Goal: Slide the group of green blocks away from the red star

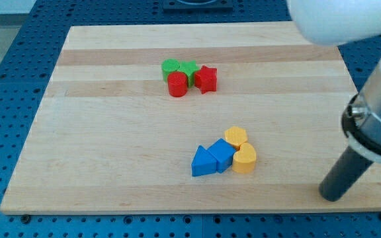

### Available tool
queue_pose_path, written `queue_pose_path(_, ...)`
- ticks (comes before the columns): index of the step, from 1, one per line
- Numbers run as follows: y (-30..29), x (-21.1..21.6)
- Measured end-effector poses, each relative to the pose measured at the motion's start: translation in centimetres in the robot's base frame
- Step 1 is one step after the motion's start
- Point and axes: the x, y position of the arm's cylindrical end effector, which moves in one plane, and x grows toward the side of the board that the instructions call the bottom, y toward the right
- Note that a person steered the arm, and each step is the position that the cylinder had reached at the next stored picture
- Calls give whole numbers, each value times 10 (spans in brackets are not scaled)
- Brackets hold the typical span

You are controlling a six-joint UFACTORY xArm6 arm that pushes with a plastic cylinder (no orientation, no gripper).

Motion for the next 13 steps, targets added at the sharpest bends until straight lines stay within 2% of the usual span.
queue_pose_path(2, -27, 0)
queue_pose_path(3, -13, -26)
queue_pose_path(6, 4, -159)
queue_pose_path(8, -11, -260)
queue_pose_path(9, -42, -277)
queue_pose_path(13, -187, -272)
